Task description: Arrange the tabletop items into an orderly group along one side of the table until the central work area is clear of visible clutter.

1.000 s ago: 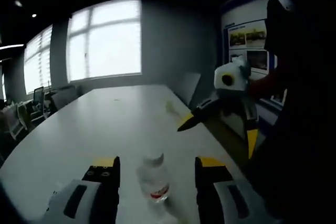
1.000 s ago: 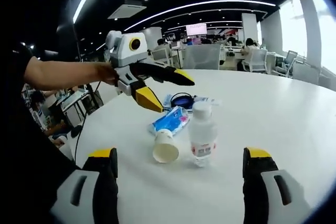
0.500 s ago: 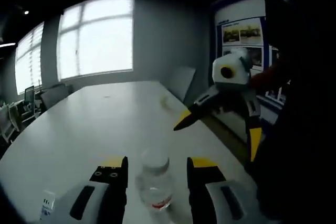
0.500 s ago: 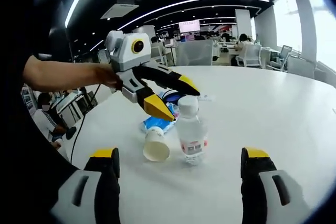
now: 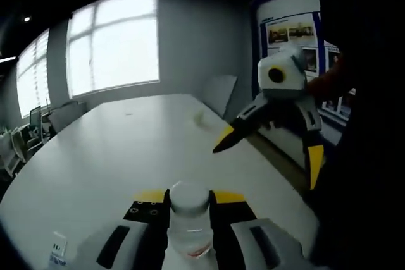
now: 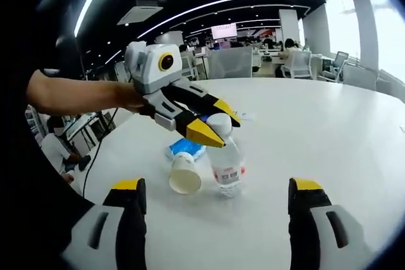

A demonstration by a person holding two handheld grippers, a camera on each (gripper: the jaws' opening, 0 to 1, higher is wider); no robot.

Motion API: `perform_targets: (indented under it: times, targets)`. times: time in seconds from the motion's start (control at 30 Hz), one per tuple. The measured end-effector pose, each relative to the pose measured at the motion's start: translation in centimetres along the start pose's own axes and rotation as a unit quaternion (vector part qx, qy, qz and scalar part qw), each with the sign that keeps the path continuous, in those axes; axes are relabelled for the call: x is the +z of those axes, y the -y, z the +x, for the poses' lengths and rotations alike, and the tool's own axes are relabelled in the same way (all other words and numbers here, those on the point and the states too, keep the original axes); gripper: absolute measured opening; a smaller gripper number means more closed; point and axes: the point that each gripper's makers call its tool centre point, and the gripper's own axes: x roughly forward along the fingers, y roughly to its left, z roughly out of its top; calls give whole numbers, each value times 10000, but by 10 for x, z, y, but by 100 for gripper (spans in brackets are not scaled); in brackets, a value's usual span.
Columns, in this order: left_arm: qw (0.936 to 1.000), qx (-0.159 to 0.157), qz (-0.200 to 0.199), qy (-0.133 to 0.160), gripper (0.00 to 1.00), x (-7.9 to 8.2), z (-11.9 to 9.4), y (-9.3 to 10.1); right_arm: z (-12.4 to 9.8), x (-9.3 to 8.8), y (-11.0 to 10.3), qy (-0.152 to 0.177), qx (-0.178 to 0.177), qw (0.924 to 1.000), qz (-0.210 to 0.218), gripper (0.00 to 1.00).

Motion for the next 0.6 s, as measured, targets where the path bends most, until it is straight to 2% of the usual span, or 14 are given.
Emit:
perform_targets:
  times: [0.07,0.17,0.2,0.33,0.6]
  targets:
    - [9997,-1,171,-154,22,-5,6,3,-1,1,1,40,-12,10000,32,89]
    - [9997,-3,197,-172,22,-6,6,4,-1,1,1,43,-14,10000,36,88]
    - [9994,98,269,-202,21,-9,6,2,-1,2,2,48,-17,10000,45,88]
    - [9997,242,79,-66,20,-10,4,-1,1,2,3,52,-9,10000,64,88]
    - [9993,287,8,-236,20,-9,5,2,0,-3,3,20,-42,9999,89,88]
